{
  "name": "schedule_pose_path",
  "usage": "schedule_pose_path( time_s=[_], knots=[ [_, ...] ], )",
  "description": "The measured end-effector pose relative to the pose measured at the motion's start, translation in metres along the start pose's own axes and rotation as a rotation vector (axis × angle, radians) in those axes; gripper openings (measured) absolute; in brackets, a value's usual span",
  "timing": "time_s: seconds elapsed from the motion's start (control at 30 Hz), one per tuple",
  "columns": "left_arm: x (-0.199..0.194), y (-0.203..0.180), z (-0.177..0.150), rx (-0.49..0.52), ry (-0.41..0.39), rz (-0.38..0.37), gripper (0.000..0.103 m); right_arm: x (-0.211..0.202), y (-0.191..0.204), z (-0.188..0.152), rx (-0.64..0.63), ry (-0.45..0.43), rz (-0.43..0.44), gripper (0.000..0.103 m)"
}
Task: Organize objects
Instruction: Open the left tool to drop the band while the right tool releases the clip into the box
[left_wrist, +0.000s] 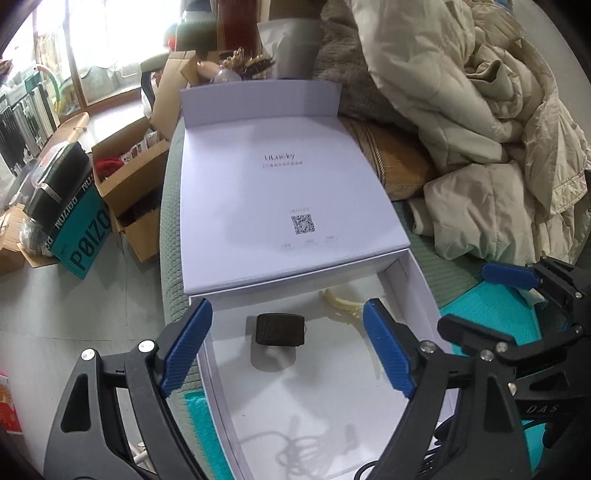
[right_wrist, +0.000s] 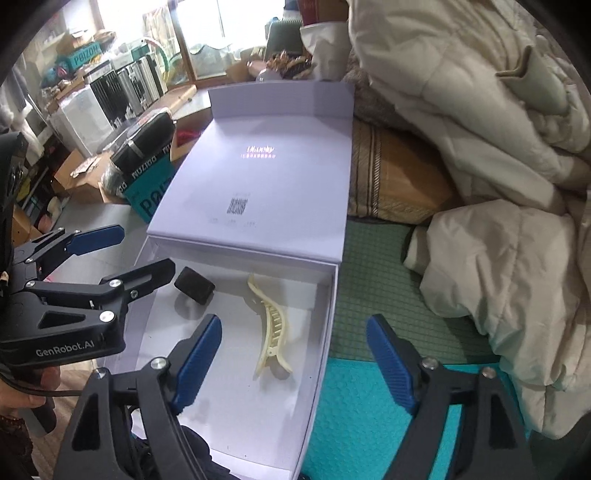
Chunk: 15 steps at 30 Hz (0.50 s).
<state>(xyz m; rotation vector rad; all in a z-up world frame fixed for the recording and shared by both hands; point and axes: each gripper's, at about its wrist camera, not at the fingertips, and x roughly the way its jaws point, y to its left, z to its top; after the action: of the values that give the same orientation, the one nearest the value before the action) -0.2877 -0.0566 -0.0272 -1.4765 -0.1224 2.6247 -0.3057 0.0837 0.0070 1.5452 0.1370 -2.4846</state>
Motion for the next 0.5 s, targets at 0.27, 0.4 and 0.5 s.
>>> schedule_pose_path(
  time_s=[0.27, 0.4, 0.5],
  knots=[
    [-0.035, -0.009, -0.004, 0.011, -0.069, 0.018, 0.083, -0.030, -0.002, -0.004, -0.007, -0.053, -0.035, 0.088],
    [-0.050, -0.013, -0.005, 0.016, -0.072, 0.001, 0.083, -0.043, -0.002, -0.006, -0.010, -0.071, -0.038, 0.089],
    [-0.059, -0.014, -0.006, 0.009, -0.064, -0.013, 0.083, -0.053, -0.003, -0.009, -0.003, -0.084, -0.036, 0.091]
  ],
)
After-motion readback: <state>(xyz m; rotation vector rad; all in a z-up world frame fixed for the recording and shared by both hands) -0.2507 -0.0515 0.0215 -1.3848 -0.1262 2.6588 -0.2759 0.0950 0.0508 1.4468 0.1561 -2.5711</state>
